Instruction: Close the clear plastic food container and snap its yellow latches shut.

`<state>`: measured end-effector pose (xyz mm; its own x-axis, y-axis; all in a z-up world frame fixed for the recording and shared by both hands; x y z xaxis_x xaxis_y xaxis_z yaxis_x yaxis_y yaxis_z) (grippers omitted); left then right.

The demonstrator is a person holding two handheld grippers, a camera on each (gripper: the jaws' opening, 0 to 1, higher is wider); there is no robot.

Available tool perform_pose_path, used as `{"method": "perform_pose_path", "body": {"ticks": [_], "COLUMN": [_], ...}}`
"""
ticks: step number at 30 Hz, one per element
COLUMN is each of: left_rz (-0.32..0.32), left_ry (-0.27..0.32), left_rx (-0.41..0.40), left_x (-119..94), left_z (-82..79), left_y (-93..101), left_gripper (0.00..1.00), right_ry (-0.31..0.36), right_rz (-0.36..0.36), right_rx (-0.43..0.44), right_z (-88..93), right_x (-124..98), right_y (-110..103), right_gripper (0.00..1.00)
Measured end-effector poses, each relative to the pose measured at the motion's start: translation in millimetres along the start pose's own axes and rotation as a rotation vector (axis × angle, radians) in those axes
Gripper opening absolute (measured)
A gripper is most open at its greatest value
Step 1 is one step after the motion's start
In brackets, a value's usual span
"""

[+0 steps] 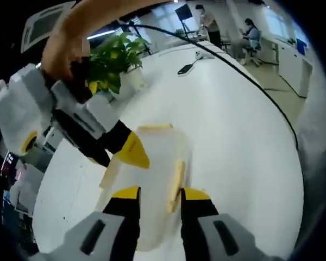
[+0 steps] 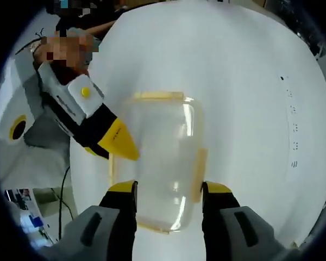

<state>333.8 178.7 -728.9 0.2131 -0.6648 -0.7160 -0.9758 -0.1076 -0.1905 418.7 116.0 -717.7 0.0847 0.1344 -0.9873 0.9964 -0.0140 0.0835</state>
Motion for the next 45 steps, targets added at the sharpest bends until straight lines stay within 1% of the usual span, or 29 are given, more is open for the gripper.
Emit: {"method": "perform_pose_path", "body": {"ticks": [2, 4, 5, 6, 7, 8, 9, 10, 11, 12, 13, 15, 18, 23, 25, 26, 27, 28, 29, 30, 32, 35, 38, 41, 42, 43, 44, 45], "left_rz": [-0.022, -0.042, -0.046, -0.045, -0.044, -0.043, -0.061, -0.088, -0.101, -0.076, -0.07, -0.074, -0.095, -0.107, -0.115, -0.143, -0.126, -0.127, -0.115, -0.115, -0.116, -0.115, -0.115, -0.112, -0.11, -0.105, -0.101, -0.085], "left_ry": [-0.001, 0.005, 0.01, 0.011, 0.017, 0.015, -0.008, -0.034, -0.041, -0.029, -0.007, -0.005, 0.016, 0.0, -0.044, -0.074, -0.052, -0.051, -0.04, -0.03, -0.016, -0.025, -0.036, -0.036, -0.031, -0.031, -0.024, -0.006], "left_rx": [0.035, 0.046, 0.051, 0.048, 0.045, 0.055, 0.084, 0.101, 0.105, 0.07, 0.05, 0.072, 0.07, 0.076, 0.158, 0.19, 0.153, 0.151, 0.146, 0.148, 0.148, 0.148, 0.145, 0.136, 0.127, 0.136, 0.124, 0.095], "left_x": [0.7, 1.7, 3.7, 5.1, 9.1, 11.6, 11.8, 10.0, 8.4, 8.9, 7.5, 7.1, 8.6, 11.4, 13.8, 14.7, 17.5, 16.6, 15.7, 15.6, 16.2, 17.5, 17.8, 17.9, 17.1, 17.3, 16.4, 15.9], "left_z": [1.8, 2.6, 2.8, 3.0, 2.4, 1.3, -0.2, -0.8, -1.7, -1.6, -1.6, 0.8, 2.0, 0.1, -0.2, 0.3, -0.8, -1.0, -0.9, -0.4, -0.3, -2.7, -4.0, -4.6, -4.1, -3.9, -3.9, -4.6], "left_y": [4.9, 7.6, 9.5, 10.4, 13.0, 14.4, 14.1, 10.8, 8.5, 10.5, 9.4, 10.7, 12.4, 13.0, 12.5, 11.9, 14.0, 12.5, 12.9, 12.7, 12.5, 12.1, 12.3, 11.8, 11.9, 12.2, 11.6, 11.1], "left_gripper": [0.22, 0.24, 0.26, 0.34, 0.39, 0.41, 0.39, 0.34, 0.31, 0.31, 0.31, 0.31, 0.31, 0.31, 0.31, 0.3, 0.3, 0.31, 0.31, 0.31, 0.31, 0.31, 0.31, 0.32, 0.32, 0.32, 0.33, 0.34], "right_ry": [0.005, 0.01, 0.019, 0.027, 0.05, 0.069, 0.085, 0.093, 0.108, 0.107, 0.113, 0.112, 0.11, 0.131, 0.133, 0.129, 0.127, 0.096, 0.134, 0.128, 0.117, 0.085, 0.072, 0.097, 0.115, 0.116, 0.118, 0.126], "right_rz": [0.009, 0.006, -0.003, -0.009, -0.041, -0.067, -0.085, -0.096, -0.108, -0.114, -0.117, -0.119, -0.12, -0.137, -0.15, -0.16, -0.166, -0.21, -0.19, -0.187, -0.186, -0.184, -0.179, -0.126, -0.098, -0.088, -0.077, -0.06], "right_rx": [-0.012, -0.007, -0.004, -0.003, 0.002, 0.005, 0.012, 0.019, 0.023, 0.03, 0.028, 0.023, 0.016, 0.036, 0.043, 0.051, 0.055, 0.07, 0.046, 0.059, 0.058, 0.038, 0.038, -0.014, -0.042, -0.038, -0.039, -0.039], "right_z": [-1.5, -1.4, -0.8, -0.4, -0.7, -0.6, 2.8, 2.7, 2.8, 3.4, 3.7, 2.2, 2.0, 3.4, 2.9, 2.0, 1.2, 4.3, 3.1, 4.2, 2.5, -0.5, -1.4, -3.4, -3.6, -1.9, -2.1, -2.5], "right_x": [-0.3, 0.2, 0.3, 1.1, 2.6, 3.8, 5.1, 5.5, 5.8, 6.5, 6.0, 5.8, 5.5, 6.5, 7.6, 8.7, 8.9, 8.0, 8.8, 8.4, 9.7, 9.5, 8.5, 5.0, 2.7, -0.1, -1.0, -1.5], "right_y": [-0.5, 5.0, 7.4, 7.8, 5.5, 3.8, 10.3, 10.1, 9.6, 9.8, 8.9, 6.9, 6.4, 9.8, 12.1, 13.1, 11.8, 7.8, 12.8, 14.0, 14.4, 12.4, 11.4, 9.9, 6.8, 1.0, -0.5, 1.2], "right_gripper": [0.44, 0.44, 0.44, 0.45, 0.45, 0.45, 0.45, 0.45, 0.45, 0.44, 0.44, 0.44, 0.43, 0.41, 0.39, 0.38, 0.37, 0.35, 0.35, 0.34, 0.35, 0.36, 0.37, 0.38, 0.38, 0.38, 0.39, 0.39]}}
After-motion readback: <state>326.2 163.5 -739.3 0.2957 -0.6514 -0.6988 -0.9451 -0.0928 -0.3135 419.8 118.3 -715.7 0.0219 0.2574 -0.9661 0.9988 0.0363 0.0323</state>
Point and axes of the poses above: the point that each gripper's makers call its tool centre point, and the gripper's own axes: x roughly forward along the fingers, y roughly to its right, z roughly out of its underside, the point moved 7 cm from there along -x, roughly backward along the fingers, and after that the axes turned 15 degrees about z, right-handed, at the moved point
